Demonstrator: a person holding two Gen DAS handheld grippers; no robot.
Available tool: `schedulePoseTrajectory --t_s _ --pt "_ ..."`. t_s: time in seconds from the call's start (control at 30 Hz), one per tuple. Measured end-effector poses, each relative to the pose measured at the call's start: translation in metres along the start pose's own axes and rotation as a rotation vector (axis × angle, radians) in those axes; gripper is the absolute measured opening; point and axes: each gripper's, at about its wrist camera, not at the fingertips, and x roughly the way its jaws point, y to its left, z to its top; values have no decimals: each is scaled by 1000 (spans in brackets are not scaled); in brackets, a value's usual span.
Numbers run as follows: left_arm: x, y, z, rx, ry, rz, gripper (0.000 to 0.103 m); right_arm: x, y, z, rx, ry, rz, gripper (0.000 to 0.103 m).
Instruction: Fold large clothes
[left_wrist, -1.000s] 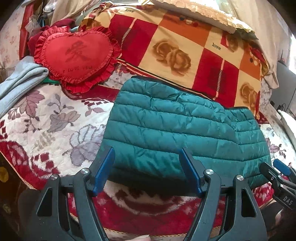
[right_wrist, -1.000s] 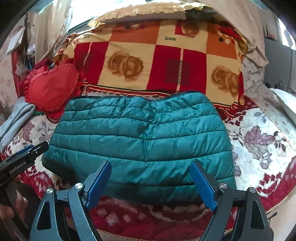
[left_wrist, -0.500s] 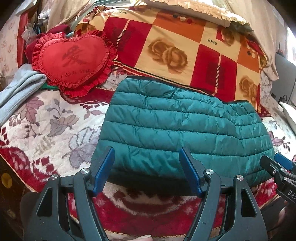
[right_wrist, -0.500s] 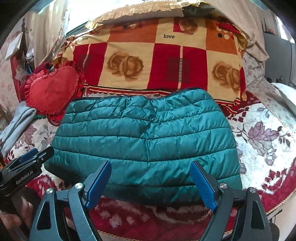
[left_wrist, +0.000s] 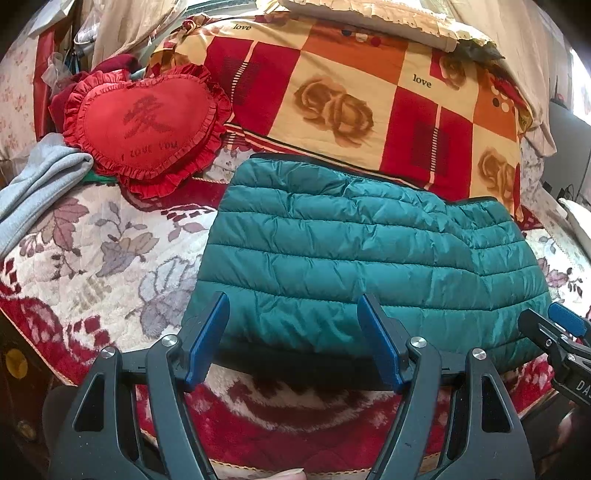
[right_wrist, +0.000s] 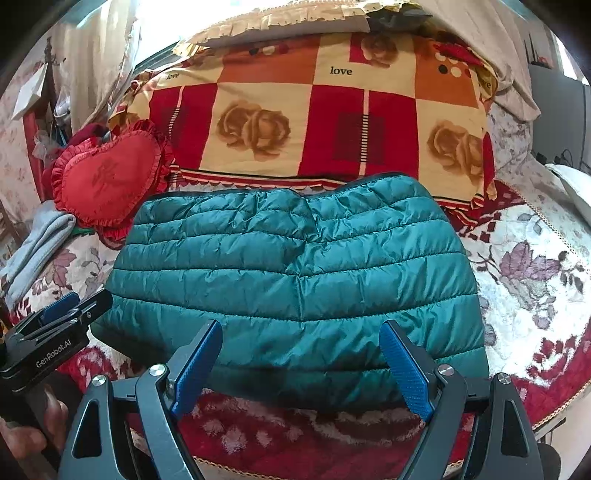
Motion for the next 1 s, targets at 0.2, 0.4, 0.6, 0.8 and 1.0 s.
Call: schedulePoseTrajectory --t_s 0.2,0.4,0.6,0.8,1.0 --pt "0 -1 0 7 -2 8 72 1 -1 -1 5 4 8 85" --pt "1 -1 1 11 -1 10 72 3 -2 -1 15 13 14 85" --pt "2 0 1 17 -6 10 72 4 -1 -1 11 11 15 85" --pt "2 0 1 30 -26 21 72 5 -1 -1 12 19 18 85" --pt "3 2 0 41 -53 31 72 7 -1 -1 7 24 23 85"
